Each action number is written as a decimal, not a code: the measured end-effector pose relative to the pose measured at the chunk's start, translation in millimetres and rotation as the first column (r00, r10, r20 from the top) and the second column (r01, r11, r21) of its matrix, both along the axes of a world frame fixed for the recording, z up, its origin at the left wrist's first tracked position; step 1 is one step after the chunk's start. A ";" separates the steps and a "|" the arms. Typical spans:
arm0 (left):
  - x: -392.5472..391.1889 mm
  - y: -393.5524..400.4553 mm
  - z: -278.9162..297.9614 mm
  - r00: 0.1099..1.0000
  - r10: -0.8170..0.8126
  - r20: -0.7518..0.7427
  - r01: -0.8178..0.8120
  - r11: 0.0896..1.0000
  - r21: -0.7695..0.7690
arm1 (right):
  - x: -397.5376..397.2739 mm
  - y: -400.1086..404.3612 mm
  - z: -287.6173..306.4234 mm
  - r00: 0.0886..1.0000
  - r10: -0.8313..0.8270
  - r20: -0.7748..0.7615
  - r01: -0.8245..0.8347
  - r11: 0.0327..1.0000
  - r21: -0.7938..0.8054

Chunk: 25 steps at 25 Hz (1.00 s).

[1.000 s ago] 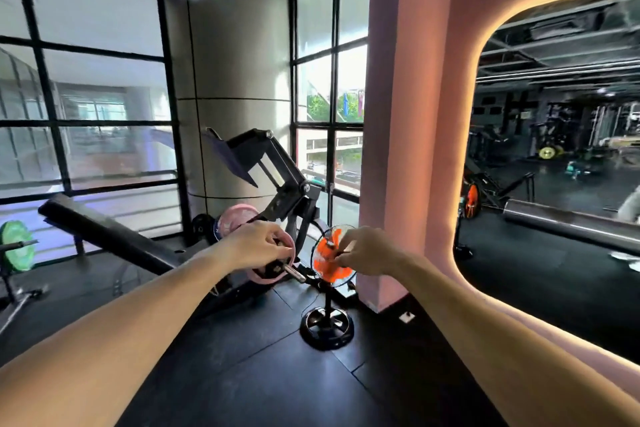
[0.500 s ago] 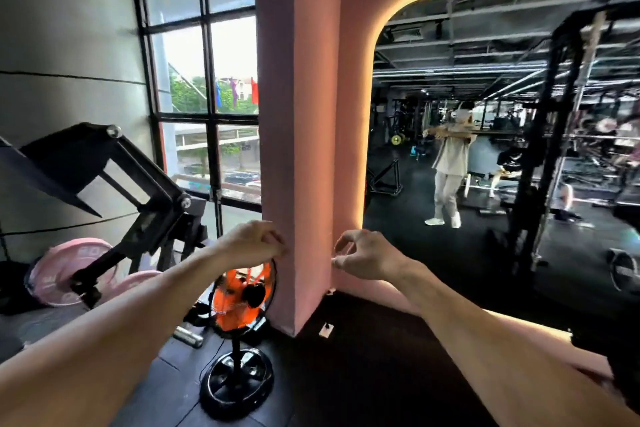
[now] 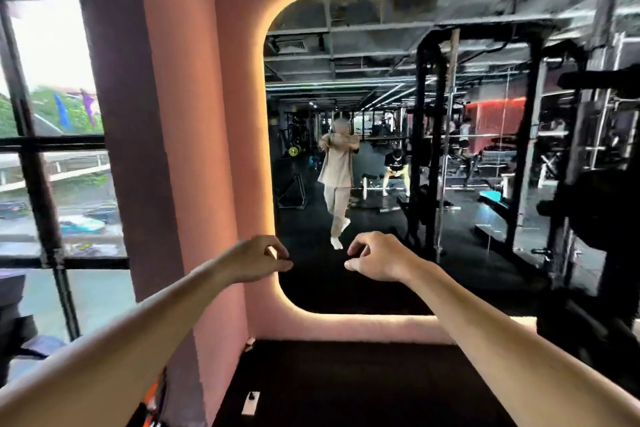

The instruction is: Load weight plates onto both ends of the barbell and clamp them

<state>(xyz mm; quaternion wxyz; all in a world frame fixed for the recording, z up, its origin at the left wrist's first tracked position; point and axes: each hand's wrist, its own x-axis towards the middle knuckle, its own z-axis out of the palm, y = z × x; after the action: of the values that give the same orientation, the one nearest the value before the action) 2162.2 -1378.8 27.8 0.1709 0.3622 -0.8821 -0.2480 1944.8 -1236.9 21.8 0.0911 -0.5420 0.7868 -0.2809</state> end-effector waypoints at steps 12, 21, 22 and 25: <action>-351.9 -134.9 4.2 0.805 -0.592 -0.041 0.589 0.806 -0.054 | -229.1 -50.1 0.8 0.855 -0.519 0.000 0.519 0.855 -0.025; -563.0 -125.4 0.5 0.427 -0.904 0.007 0.904 0.426 -0.043 | -319.1 -17.5 -6.6 0.460 -0.887 0.037 0.887 0.458 -0.059; -579.1 -120.7 -3.7 0.388 -0.922 0.010 0.921 0.387 -0.036 | -325.1 -14.2 -9.6 0.428 -0.903 0.031 0.903 0.426 -0.050; -631.4 -107.2 -15.7 0.303 -0.953 0.003 0.953 0.303 -0.032 | -351.2 -3.3 -17.4 0.337 -0.941 0.009 0.941 0.337 -0.028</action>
<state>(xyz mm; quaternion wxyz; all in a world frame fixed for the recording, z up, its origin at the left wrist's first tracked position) 1530.8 -1486.0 12.1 0.0039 -0.2330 -0.9277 -0.2918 1593.6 -1240.3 4.3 -0.0982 0.0074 0.9518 -0.2905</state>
